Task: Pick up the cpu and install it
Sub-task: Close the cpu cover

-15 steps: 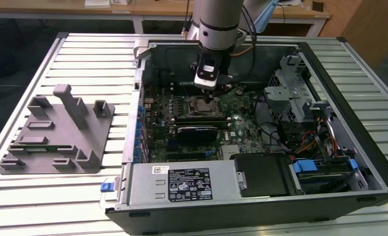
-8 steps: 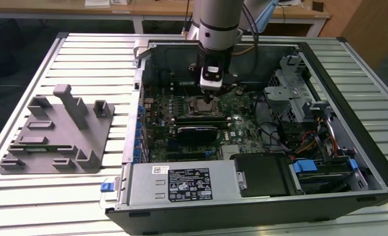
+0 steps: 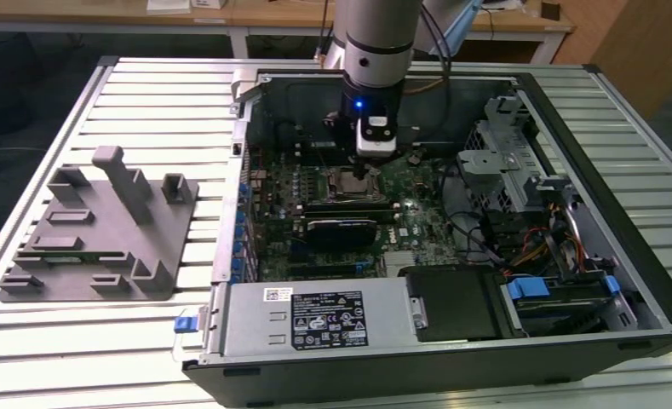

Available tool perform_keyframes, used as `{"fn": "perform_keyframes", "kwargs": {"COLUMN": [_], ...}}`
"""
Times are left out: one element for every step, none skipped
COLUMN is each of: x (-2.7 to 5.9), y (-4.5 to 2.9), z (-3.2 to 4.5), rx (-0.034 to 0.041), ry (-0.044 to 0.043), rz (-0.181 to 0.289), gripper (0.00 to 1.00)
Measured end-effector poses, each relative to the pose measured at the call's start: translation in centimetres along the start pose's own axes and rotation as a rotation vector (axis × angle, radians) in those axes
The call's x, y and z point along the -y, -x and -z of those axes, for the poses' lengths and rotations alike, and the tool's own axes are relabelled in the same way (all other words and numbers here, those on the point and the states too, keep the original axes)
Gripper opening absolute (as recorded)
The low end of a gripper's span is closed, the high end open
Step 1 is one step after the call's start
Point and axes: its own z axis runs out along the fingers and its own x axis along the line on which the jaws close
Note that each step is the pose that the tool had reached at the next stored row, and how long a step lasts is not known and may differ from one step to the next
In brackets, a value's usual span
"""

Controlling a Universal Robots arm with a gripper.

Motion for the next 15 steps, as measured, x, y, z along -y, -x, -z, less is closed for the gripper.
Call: {"fn": "perform_keyframes", "kwargs": {"x": [0.0, 0.0, 0.0, 0.0, 0.0, 0.0, 0.0, 0.0, 0.0, 0.0, 0.0, 0.0, 0.0, 0.0, 0.0], "y": [0.0, 0.0, 0.0, 0.0, 0.0, 0.0, 0.0, 0.0, 0.0, 0.0, 0.0, 0.0, 0.0, 0.0, 0.0], "z": [0.0, -0.01, -0.01, -0.02, -0.02, -0.03, -0.03, -0.04, -0.05, -0.05, -0.06, -0.06, -0.07, -0.08, -0.09], "rx": [0.0, 0.0, 0.0, 0.0, 0.0, 0.0, 0.0, 0.0001, 0.0001, 0.0001, 0.0001, 0.0001, 0.0001, 0.0001, 0.0002], "ry": [0.0, 0.0001, 0.0001, 0.0002, 0.0002, 0.0004, 0.0004, 0.0004, 0.0005, 0.0005, 0.0006, 0.0006, 0.0006, 0.0007, 0.0008], "rz": [0.018, 0.036, 0.054, 0.072, 0.09, 0.109, 0.128, 0.145, 0.163, 0.181, 0.199, 0.217, 0.235, 0.254, 0.272], "gripper": [0.11, 0.11, 0.11, 0.11, 0.11, 0.11, 0.11, 0.11, 0.11, 0.11, 0.11, 0.11, 0.11, 0.11, 0.11]}}
